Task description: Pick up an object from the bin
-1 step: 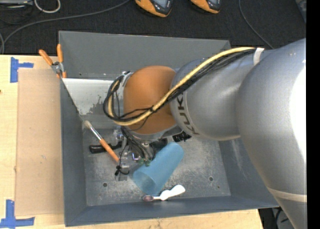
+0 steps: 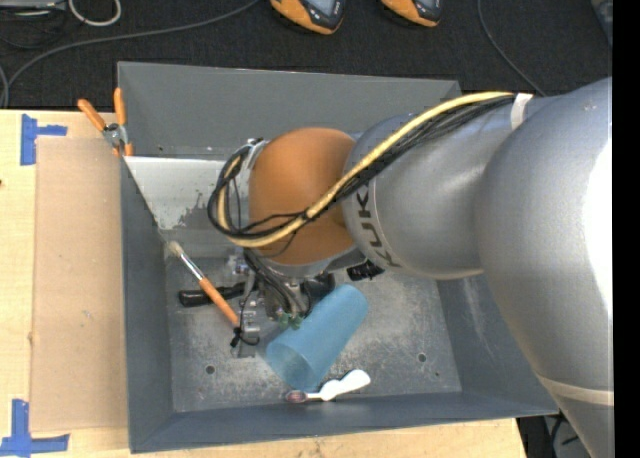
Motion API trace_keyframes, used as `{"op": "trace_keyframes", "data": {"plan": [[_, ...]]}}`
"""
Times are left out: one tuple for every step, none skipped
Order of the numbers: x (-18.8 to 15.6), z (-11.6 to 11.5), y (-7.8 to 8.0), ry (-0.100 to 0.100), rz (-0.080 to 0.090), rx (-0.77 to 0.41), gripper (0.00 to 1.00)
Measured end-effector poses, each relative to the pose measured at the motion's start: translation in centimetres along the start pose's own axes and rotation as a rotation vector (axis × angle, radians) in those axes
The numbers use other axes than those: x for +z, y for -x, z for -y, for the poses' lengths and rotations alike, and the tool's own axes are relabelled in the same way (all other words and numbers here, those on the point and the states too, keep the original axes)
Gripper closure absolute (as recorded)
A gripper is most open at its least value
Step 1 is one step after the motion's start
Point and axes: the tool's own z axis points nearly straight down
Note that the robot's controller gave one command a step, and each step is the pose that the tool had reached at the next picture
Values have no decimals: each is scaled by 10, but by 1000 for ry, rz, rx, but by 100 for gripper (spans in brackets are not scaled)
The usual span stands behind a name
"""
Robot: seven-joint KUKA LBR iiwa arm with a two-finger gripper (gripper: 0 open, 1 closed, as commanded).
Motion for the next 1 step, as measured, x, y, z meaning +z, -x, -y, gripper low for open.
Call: {"op": "trace_keyframes", "data": {"plan": [[74, 70, 76, -2, -1, -123, 0]]}}
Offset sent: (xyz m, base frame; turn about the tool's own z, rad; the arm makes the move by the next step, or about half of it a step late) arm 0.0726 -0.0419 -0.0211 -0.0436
